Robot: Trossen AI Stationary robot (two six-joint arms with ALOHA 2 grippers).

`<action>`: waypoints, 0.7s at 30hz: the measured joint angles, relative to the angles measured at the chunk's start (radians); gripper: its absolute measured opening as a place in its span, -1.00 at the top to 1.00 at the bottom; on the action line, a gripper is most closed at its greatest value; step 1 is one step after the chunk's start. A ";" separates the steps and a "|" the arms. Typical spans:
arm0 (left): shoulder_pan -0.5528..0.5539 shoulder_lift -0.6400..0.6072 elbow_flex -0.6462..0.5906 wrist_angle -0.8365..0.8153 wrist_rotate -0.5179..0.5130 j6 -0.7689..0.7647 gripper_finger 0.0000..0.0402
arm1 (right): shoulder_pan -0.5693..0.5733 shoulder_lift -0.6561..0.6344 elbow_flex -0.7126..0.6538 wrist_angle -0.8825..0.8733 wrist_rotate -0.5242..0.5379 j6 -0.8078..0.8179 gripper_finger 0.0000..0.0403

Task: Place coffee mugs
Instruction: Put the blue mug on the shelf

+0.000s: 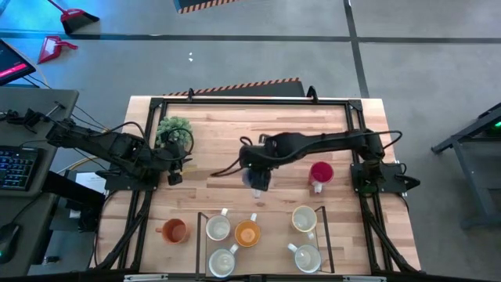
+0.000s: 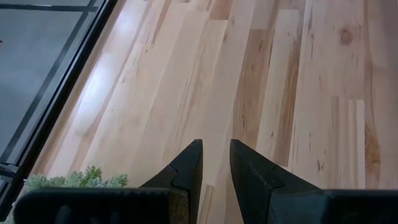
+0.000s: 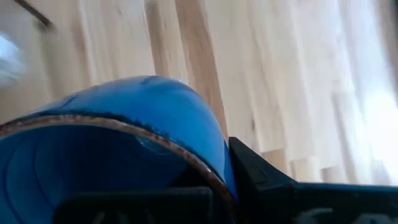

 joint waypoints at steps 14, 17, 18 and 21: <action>0.000 0.000 0.000 -0.001 0.000 0.000 0.64 | 0.249 -0.003 0.247 -0.256 0.023 0.290 1.00; 0.000 0.000 0.000 -0.001 0.000 -0.001 0.64 | 0.314 0.001 0.244 -0.284 0.044 0.368 1.00; 0.000 0.000 0.000 -0.001 0.000 -0.001 0.64 | 0.332 0.003 0.243 -0.291 0.053 0.402 1.00; 0.000 0.000 0.000 0.000 0.000 -0.018 0.64 | 0.381 0.012 0.242 -0.333 0.079 0.484 1.00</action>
